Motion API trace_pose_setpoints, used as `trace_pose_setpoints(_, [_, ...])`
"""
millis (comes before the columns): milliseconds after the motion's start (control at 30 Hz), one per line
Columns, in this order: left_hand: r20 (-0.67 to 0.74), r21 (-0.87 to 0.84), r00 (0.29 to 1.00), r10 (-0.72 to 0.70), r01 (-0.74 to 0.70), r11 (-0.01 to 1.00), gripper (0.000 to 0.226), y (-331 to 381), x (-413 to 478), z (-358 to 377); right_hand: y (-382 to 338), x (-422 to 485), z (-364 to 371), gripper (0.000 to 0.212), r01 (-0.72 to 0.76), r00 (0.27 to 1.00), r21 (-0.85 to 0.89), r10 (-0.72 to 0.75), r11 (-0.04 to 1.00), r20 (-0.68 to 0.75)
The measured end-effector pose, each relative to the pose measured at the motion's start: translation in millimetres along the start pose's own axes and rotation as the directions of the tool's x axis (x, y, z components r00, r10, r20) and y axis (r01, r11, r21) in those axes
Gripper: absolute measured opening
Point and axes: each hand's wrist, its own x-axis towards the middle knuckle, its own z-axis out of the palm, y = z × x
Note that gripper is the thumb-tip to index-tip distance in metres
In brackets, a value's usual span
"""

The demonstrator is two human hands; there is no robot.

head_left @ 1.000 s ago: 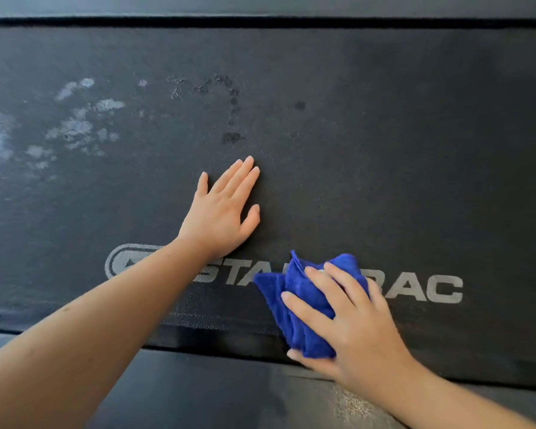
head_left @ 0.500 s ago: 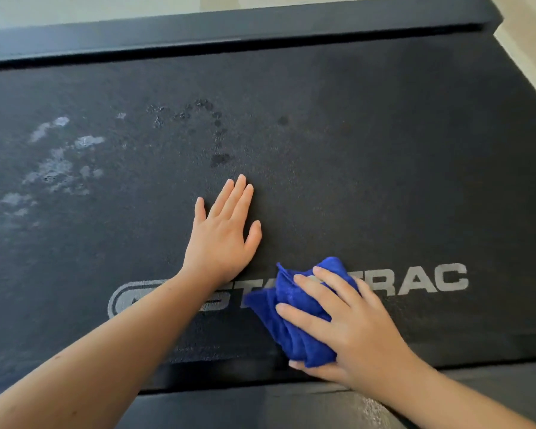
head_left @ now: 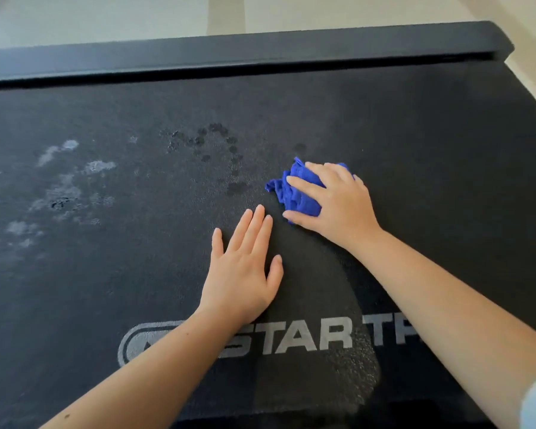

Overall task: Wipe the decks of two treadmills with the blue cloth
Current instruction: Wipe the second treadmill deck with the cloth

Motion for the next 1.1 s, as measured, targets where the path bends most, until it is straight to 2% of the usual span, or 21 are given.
trace_pose_setpoints(133, [0.017, 0.013, 1.000, -0.008, 0.008, 1.000, 0.072, 1, 1, -2, -4, -8, -1, 0.062, -0.043, 0.999, -0.005, 0.043, 0.999, -0.012])
trace_pose_setpoints(267, [-0.007, -0.014, 1.000, -0.007, 0.007, 1.000, 0.069, 0, 0, -1, -4, -53, -7, 0.059, 0.038, 0.999, 0.012, -0.038, 0.999, -0.038])
trace_pose_setpoints(400, [-0.051, 0.021, 0.999, 0.010, -0.009, 1.000, 0.062, 0, 2, 1, 9, -19, 1, 0.059, 0.063, 0.993, 0.020, -0.061, 0.998, -0.097])
trace_pose_setpoints(500, [-0.060, 0.029, 0.998, 0.008, -0.006, 1.000, 0.061, -2, 3, 3, 19, 40, 12, 0.062, -0.039, 0.992, 0.022, 0.042, 0.999, -0.119])
trace_pose_setpoints(667, [-0.072, 0.004, 0.997, 0.016, -0.016, 1.000, 0.060, -4, 1, 7, 48, 146, 24, 0.061, -0.308, 0.951, -0.031, 0.308, 0.951, 0.014])
trace_pose_setpoints(733, [-0.075, 0.002, 0.997, 0.018, -0.018, 1.000, 0.060, -5, 1, 6, 54, 161, 26, 0.062, -0.345, 0.938, -0.050, 0.346, 0.937, 0.014])
trace_pose_setpoints(833, [-0.070, 0.014, 0.997, 0.021, -0.020, 1.000, 0.060, -4, 1, 5, 50, 137, 25, 0.060, -0.271, 0.962, -0.024, 0.271, 0.962, -0.027])
trace_pose_setpoints(967, [-0.064, 0.016, 0.998, 0.013, -0.012, 1.000, 0.061, -3, 1, 4, 27, 45, 11, 0.060, -0.080, 0.988, 0.024, 0.083, 0.997, -0.134])
trace_pose_setpoints(1100, [-0.055, 0.010, 0.998, 0.010, -0.010, 1.000, 0.061, -3, 1, 4, 20, -15, 2, 0.058, 0.060, 0.991, 0.043, -0.054, 0.997, -0.125])
